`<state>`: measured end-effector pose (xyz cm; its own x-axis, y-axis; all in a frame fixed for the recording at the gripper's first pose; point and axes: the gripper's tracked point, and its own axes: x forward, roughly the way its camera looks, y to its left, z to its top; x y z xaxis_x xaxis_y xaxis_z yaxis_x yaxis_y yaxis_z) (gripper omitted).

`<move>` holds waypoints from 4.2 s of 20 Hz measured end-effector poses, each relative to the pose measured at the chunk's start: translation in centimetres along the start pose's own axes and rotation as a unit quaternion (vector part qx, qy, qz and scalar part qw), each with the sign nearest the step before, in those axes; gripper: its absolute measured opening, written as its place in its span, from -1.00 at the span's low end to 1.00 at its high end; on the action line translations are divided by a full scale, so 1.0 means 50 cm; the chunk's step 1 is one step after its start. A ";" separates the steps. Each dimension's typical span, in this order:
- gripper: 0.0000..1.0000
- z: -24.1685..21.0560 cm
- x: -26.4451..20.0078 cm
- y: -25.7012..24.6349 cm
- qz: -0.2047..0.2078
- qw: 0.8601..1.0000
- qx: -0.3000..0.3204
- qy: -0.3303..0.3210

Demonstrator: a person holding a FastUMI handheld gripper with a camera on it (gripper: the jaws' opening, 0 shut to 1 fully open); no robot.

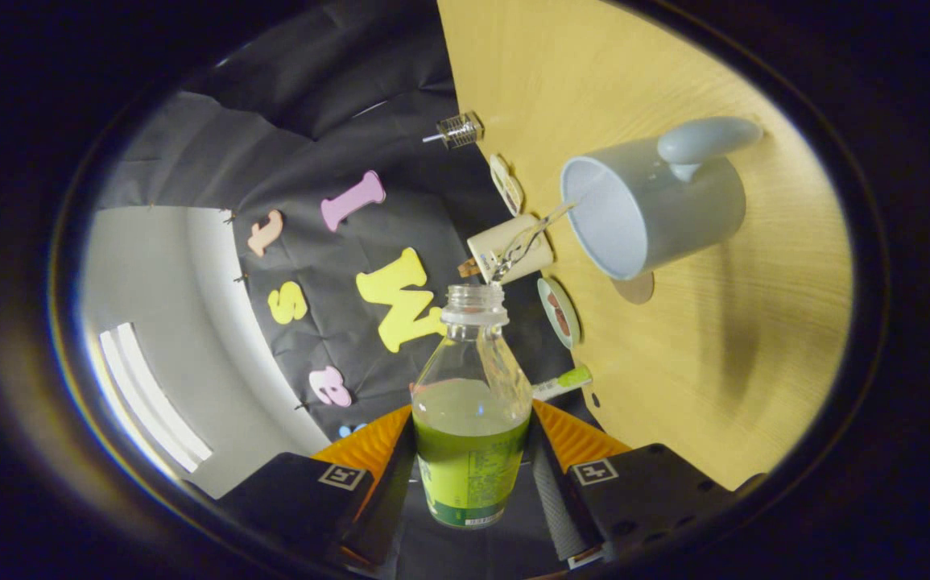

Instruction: Take the bottle from table, then pour the juice into the cup, finally place the bottle on the coaster

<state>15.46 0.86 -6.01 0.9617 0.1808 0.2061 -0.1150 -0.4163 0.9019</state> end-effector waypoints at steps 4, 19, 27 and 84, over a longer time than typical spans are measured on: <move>0.55 -0.003 0.002 0.008 0.016 1.000 0.011 0.002; 0.55 -0.038 0.031 0.047 0.022 0.996 0.088 0.011; 0.55 -0.031 0.029 0.088 0.042 0.993 0.107 -0.003; 0.60 -0.020 0.128 0.101 -0.267 0.604 -0.749 0.045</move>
<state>20.78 0.80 0.25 0.9517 0.0081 -0.3068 0.0451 0.9851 0.1662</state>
